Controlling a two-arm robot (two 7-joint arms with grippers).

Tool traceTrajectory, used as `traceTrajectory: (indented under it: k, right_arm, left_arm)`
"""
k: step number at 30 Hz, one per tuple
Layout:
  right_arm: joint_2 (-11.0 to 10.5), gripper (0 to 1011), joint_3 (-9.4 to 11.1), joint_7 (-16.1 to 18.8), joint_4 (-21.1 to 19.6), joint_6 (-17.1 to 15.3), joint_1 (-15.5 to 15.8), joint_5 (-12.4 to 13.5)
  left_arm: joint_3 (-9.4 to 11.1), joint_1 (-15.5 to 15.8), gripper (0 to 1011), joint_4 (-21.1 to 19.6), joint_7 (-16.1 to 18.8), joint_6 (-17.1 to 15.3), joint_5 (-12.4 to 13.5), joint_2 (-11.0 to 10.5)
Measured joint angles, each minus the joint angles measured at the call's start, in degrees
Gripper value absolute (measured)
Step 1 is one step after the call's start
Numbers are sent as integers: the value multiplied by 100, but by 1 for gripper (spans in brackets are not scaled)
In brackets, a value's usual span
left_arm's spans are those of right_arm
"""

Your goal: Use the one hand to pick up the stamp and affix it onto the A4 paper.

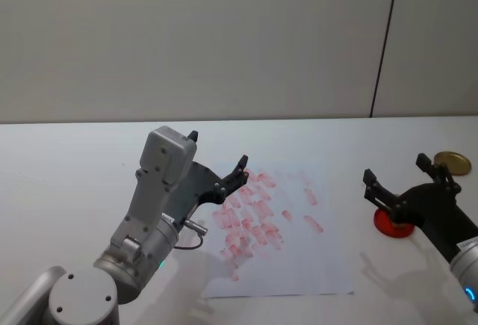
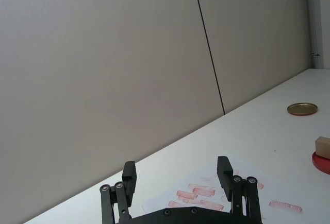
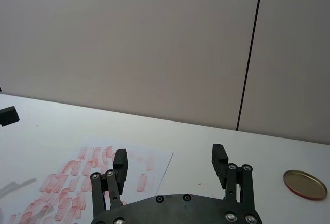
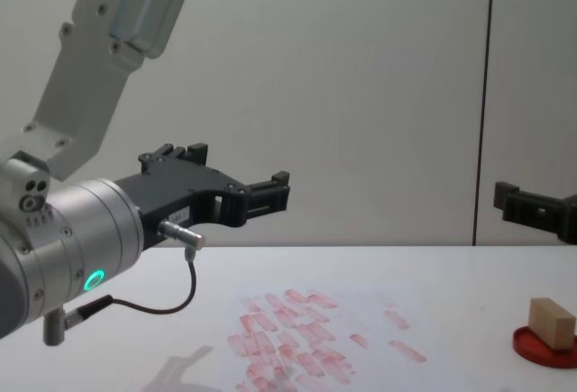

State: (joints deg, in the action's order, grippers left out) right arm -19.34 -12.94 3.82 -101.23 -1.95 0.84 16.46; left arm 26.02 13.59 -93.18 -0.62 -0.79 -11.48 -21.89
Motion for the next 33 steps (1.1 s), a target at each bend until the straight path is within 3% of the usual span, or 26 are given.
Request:
traceTrajectory:
  k: [33]
  right_arm:
    - [0,1001,0,0,0,0,0,0]
  left_arm:
    - [0,0,993,0,0,0,0,0]
